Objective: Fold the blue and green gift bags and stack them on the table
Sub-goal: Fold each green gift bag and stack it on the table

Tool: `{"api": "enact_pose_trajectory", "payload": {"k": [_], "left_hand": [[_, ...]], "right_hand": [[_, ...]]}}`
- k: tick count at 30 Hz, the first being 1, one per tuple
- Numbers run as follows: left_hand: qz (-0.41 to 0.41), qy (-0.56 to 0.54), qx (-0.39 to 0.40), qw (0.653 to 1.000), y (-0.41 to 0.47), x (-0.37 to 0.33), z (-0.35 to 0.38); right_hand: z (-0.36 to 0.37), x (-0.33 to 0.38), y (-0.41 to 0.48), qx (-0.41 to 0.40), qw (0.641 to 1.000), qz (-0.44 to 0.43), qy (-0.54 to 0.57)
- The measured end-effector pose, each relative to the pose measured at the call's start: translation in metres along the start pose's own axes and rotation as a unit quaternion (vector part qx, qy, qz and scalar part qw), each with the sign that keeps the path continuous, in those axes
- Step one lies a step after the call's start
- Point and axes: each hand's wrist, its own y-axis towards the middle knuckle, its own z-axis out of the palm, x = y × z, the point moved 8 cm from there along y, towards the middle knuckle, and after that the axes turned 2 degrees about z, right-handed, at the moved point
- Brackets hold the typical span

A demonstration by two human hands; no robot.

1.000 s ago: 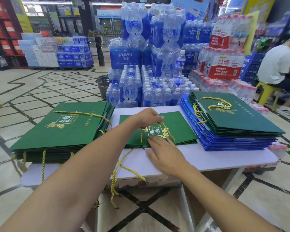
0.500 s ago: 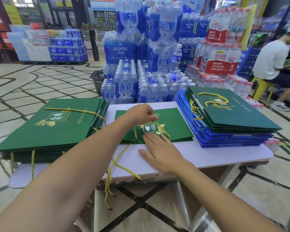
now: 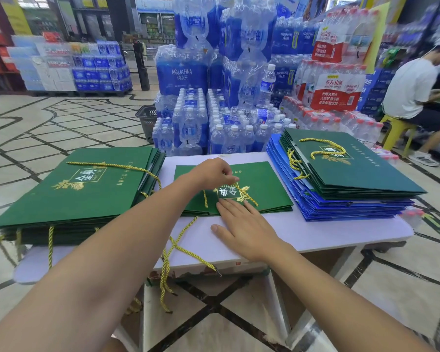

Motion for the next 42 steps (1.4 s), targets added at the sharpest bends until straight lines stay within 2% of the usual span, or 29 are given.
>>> {"api": "enact_pose_trajectory", "payload": {"k": [4,10,15,19,22,26,29,33,37,39,42], "left_hand": [[-0.001,0.032,-0.014,0.999,-0.018,-0.002,0.0],[-0.114,0.065,-0.128,0.983,-0.079,0.027,-0.001],[-0.258,0.107,-0.063,0.958,-0.126,0.063,0.009],[-0.249,0.08,-0.075,0.962,-0.126,0.05,-0.002],[-0.268,-0.039,-0.129,0.954,-0.127,0.054,-0.011],[-0.252,-0.247,-0.233,0.906,-0.132,0.049,-0.028],[-0.212,-0.334,-0.28,0.874,-0.133,0.036,-0.043],[-0.155,-0.362,-0.327,0.859,-0.132,0.017,-0.068],[-0.15,-0.347,-0.36,0.853,-0.139,0.013,-0.093],[-0.14,-0.309,-0.378,0.862,-0.145,0.011,-0.105],[-0.097,-0.285,-0.419,0.856,-0.155,-0.004,-0.124]], "right_hand": [[-0.001,0.001,-0.001,-0.007,1.0,-0.001,0.006],[-0.007,-0.004,-0.001,-0.045,0.997,0.012,0.061],[-0.012,-0.008,-0.003,-0.063,0.996,0.053,0.027],[-0.013,-0.008,-0.005,-0.065,0.995,0.054,0.054],[-0.014,-0.009,-0.006,-0.062,0.994,0.065,0.07],[-0.019,-0.009,-0.005,-0.063,0.991,0.074,0.088],[-0.033,-0.01,-0.005,-0.096,0.989,0.084,0.077],[-0.076,-0.002,0.002,-0.188,0.979,0.066,-0.037],[-0.127,0.007,0.012,-0.24,0.969,0.046,-0.022],[-0.154,0.006,0.013,-0.266,0.962,0.067,-0.003],[-0.186,0.001,0.014,-0.3,0.946,0.118,0.037]]}}
